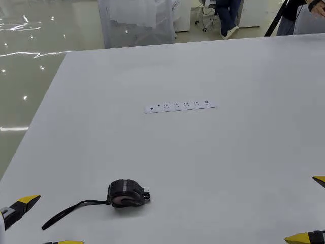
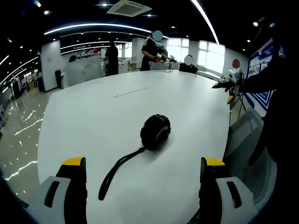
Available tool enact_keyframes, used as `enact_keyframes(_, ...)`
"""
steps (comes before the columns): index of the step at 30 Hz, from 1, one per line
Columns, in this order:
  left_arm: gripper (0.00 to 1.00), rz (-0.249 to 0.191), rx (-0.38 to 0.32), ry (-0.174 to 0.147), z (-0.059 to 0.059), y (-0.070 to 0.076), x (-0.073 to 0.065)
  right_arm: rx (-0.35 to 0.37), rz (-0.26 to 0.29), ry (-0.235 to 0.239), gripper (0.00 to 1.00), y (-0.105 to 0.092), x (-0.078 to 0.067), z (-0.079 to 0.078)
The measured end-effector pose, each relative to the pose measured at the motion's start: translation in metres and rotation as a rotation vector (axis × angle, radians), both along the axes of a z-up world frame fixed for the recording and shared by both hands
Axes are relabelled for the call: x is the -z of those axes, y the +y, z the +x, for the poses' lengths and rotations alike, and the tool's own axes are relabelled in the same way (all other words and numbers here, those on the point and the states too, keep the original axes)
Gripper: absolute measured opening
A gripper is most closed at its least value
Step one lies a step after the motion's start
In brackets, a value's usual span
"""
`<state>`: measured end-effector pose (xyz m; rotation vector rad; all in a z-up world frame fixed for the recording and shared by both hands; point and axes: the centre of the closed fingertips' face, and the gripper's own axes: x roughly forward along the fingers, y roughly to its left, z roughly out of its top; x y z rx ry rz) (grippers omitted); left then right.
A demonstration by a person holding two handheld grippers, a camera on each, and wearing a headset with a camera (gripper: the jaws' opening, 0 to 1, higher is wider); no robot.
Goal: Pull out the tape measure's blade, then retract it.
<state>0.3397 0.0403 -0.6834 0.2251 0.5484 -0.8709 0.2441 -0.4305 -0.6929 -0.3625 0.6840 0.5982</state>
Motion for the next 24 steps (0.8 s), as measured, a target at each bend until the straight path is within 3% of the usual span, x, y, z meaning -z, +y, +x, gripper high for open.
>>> enact_keyframes(6,0.99,0.011,0.000,-0.009,-0.001,-0.002,0.000,-0.006,0.008,-0.014,0.99,-0.001,-0.001,0.004)
enact_keyframes(7,0.99,0.016,0.004,-0.034,0.001,-0.002,-0.002,-0.011,0.011,-0.022,0.99,0.000,-0.001,0.005)
enact_keyframes(9,0.99,0.017,0.001,-0.013,-0.001,-0.002,-0.001,-0.009,0.007,-0.014,0.99,-0.002,0.001,0.006)
enact_keyframes(10,0.99,0.026,-0.001,-0.030,0.000,-0.001,-0.002,-0.007,0.008,-0.011,0.99,-0.002,0.001,0.008)
enact_keyframes(15,0.99,0.030,0.002,-0.014,0.000,-0.002,0.000,-0.010,0.012,-0.014,0.99,-0.002,0.002,0.012)
enact_keyframes(18,0.99,0.048,0.011,-0.030,0.004,-0.006,0.000,-0.018,0.012,-0.020,0.99,-0.001,0.000,0.013)
enact_keyframes(19,0.99,0.047,0.017,-0.018,0.004,-0.008,0.001,-0.020,0.012,-0.020,0.99,-0.001,0.000,0.013)
enact_keyframes(20,0.99,0.065,0.029,-0.034,0.006,-0.009,0.002,-0.050,0.007,-0.043,0.99,0.000,-0.001,0.015)
enact_keyframes(23,0.99,0.062,0.043,-0.021,0.009,-0.015,0.001,-0.066,0.010,-0.020,0.99,0.002,0.006,0.013)
enact_keyframes(24,0.99,0.074,0.051,-0.035,0.011,-0.016,0.001,-0.077,-0.002,-0.025,0.99,0.003,0.006,0.014)
